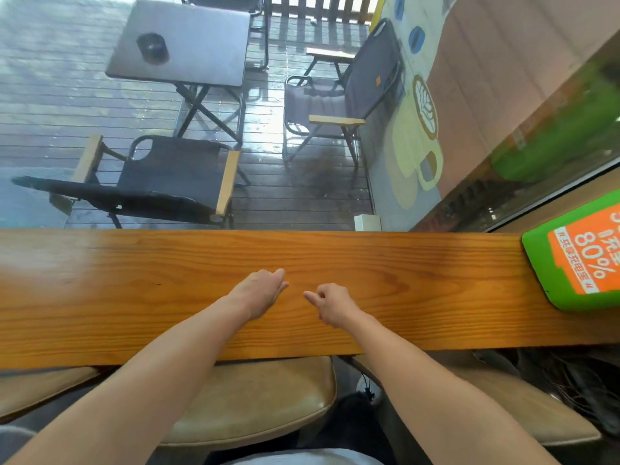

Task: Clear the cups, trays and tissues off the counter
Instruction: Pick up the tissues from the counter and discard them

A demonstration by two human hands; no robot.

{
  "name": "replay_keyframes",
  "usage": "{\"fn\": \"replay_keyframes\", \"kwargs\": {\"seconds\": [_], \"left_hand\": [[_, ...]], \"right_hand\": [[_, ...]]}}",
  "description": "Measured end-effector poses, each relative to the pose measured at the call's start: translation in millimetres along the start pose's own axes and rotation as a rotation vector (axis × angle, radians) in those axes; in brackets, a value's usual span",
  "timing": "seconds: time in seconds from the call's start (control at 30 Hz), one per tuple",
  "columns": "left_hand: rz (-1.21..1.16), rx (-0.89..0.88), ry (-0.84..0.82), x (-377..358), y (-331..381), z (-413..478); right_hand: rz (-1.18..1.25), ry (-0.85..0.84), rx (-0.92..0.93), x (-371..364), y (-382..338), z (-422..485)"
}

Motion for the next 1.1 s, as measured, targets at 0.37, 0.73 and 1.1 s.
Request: {"fn": "replay_keyframes", "kwargs": {"seconds": [0.37, 0.73, 1.1], "left_hand": [[0.19, -0.231, 0.103, 46.5, 96.4, -1.8], [0.292, -0.571, 0.118, 0.0, 342.5, -13.8], [0.404, -0.621, 0.092, -119.2, 574.9, -85.4]], "right_hand": [[-0.376, 0.131, 0.227, 89.5, -5.1, -60.4], [-0.125, 0.478, -0.069, 206.1, 150.4, -194.1], [-0.025, 0.68, -0.165, 278.7, 360.1, -329.6]]}}
Point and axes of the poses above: each hand's wrist, its own z-axis towards the middle knuckle, its own x-axis out of the back of the hand, y = z × x, the point moved 7 cm from there along z, towards the middle knuckle, and after that the axes turned 13 degrees about x, right-handed, at the moved point
